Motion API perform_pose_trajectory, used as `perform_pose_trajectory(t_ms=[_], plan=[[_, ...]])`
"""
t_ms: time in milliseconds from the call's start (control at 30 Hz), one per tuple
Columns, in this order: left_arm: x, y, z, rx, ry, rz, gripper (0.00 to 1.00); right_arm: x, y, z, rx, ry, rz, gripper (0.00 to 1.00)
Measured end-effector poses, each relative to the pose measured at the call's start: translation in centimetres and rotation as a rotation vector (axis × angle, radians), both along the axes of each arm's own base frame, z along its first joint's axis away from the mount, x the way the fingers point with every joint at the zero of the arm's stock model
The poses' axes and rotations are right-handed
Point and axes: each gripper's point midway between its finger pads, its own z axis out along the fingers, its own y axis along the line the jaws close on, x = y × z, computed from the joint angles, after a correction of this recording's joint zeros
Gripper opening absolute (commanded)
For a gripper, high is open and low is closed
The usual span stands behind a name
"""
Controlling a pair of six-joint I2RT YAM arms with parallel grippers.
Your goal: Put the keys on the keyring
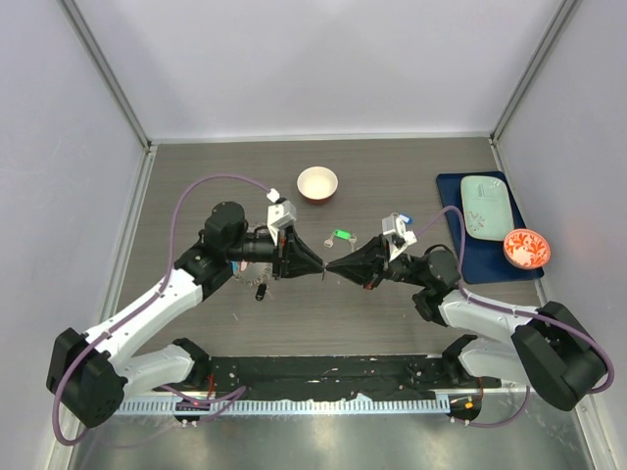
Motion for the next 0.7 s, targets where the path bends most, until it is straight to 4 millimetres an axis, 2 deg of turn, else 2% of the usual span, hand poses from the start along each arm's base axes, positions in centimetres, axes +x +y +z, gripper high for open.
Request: perform_pose_trajectory(t_ms=[200, 300, 333, 467, 533, 700], plan=[[-0.3, -0.2, -0.3, 0.007, 0.009, -0.017, 0.16, -0.1, 0.2, -0.2, -0.005, 0.004, 0.010, 0.01], [-0.4, -0.2, -0.5, 0.010, 0.013, -0.020, 0.07, -0.2, 0.3, -0.2, -0.008, 0.003, 0.018, 0.01], [-0.4, -0.2, -0.5, 0.011, 0.014, -0.020, 0.00, -0.2, 0.3, -0.2, -0.010, 0.003, 0.020, 0.01], [-0.4, -0.1, -0.7, 0.018, 0.017, -0.021, 0.00, -0.2, 0.4, -0.4, -0.015, 0.006, 0.026, 0.03], [-0.4, -0.1, -0.9, 0.030, 0.013, -0.018, 0.00, -0.2, 0.4, -0.6, -0.022, 0.015, 0.027, 0.16], [0.0, 0.8, -2.0, 0.108, -0.037, 0.017, 0.00, 0.0, 0.5, -1.0, -0.060, 0.045, 0.016, 0.38]])
